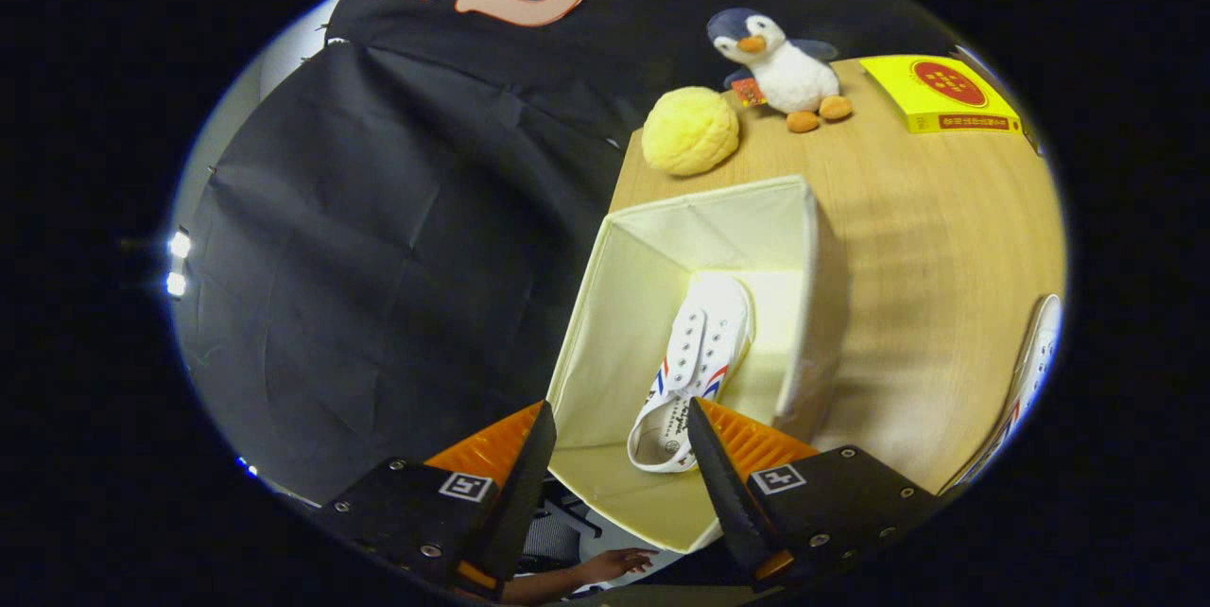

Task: Open the storage box then place both shoes into the box .Put the left shoe in first, then the right shoe, with the right side of both shoes facing outward in a uniform manner.

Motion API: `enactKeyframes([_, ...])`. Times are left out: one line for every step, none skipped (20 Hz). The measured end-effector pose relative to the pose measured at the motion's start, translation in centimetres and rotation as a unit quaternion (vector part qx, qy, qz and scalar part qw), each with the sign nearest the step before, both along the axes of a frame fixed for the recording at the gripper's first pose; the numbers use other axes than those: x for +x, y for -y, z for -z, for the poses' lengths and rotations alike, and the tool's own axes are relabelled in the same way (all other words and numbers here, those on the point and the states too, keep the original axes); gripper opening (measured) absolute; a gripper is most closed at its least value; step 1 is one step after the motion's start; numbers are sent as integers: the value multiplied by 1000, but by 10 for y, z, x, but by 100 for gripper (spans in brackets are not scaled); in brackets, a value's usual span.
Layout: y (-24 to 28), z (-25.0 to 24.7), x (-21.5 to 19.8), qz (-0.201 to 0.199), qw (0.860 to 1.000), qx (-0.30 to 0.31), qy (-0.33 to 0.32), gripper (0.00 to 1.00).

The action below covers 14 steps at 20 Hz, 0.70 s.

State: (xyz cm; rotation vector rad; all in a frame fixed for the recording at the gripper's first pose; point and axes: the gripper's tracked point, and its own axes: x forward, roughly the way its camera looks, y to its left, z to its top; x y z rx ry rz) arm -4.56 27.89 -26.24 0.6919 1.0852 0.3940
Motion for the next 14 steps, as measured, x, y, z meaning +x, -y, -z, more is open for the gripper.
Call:
enactKeyframes([18,-2,0,17,1000,-3,11,85])
enactKeyframes([37,-4,-1,33,999,-10,18,86])
enactKeyframes([58,-3,-4,49,998,-20,22,86])
enactKeyframes([80,2,-8,64,997,-36,24,86])
enactKeyframes([99,5,-13,77,995,-51,27,86])
enactKeyframes([122,11,-18,89,993,-70,27,86])
enactKeyframes([142,19,-26,101,991,-90,25,86])
enactKeyframes([163,29,-36,110,987,-113,20,87])
enactKeyframes([182,39,-46,119,983,-137,14,87])
enactKeyframes([201,50,-56,126,979,-163,8,88])
enactKeyframes([218,63,-64,132,973,-190,4,88])
enactKeyframes([236,72,-75,135,967,-218,-2,89])
enactKeyframes([252,81,-89,136,960,-244,-8,89])
enactKeyframes([267,90,-101,134,955,-266,-15,89])
